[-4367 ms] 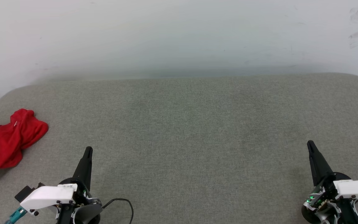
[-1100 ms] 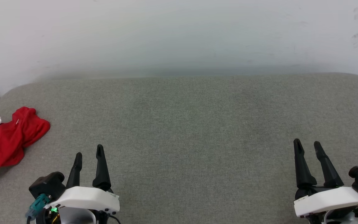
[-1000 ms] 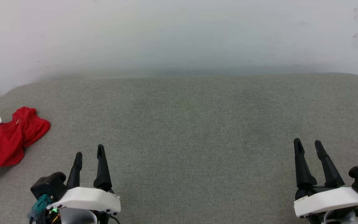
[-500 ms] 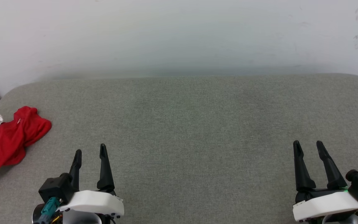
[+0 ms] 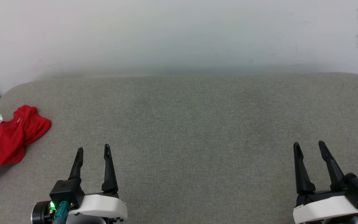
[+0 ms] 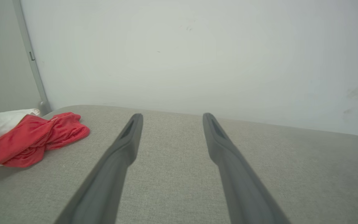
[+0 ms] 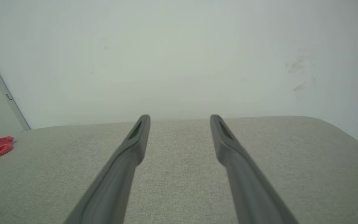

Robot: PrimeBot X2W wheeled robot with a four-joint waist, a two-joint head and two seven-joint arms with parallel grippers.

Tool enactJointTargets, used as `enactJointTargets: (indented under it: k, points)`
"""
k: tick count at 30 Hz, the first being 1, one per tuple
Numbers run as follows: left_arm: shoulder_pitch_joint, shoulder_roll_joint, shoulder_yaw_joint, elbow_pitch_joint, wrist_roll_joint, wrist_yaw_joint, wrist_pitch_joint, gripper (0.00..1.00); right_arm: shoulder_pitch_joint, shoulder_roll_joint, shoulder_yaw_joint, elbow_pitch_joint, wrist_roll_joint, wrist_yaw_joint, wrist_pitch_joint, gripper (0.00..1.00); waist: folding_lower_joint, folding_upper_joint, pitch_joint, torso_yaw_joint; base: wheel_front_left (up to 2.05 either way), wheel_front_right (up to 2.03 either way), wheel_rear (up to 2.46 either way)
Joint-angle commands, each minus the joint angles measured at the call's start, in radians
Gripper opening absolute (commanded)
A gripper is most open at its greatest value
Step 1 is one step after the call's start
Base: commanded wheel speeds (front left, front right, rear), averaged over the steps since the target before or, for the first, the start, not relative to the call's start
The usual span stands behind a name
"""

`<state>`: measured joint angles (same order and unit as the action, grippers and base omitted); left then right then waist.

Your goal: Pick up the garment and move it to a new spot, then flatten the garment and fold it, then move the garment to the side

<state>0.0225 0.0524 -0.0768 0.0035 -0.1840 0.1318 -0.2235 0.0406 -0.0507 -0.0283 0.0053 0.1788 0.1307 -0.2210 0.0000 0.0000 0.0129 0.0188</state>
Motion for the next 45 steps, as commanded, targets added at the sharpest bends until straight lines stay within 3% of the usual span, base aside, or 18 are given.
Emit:
enactJointTargets:
  k: [1, 20, 45]
  points:
    - [0.006, 0.003, -0.001, -0.008, 0.026, 0.003, -0.009, 1.00, 0.006, 0.001, -0.004, -0.011, -0.027, 0.000, -0.010, 1.00, 0.0000, 0.0000, 0.001, 0.000, 0.00, 0.00, 0.00]
    - [0.025, -0.001, -0.012, -0.010, 0.159, 0.018, -0.044, 1.00, 0.024, 0.001, -0.016, -0.016, -0.092, 0.000, -0.046, 1.00, 0.0000, 0.0000, 0.003, -0.003, 0.00, 0.00, 0.00]
    - [0.026, -0.002, -0.011, 0.006, 0.138, 0.012, -0.042, 1.00, 0.026, 0.001, -0.020, 0.015, -0.023, 0.000, -0.045, 1.00, 0.0000, 0.0000, 0.002, 0.001, 0.00, 0.00, 0.00]
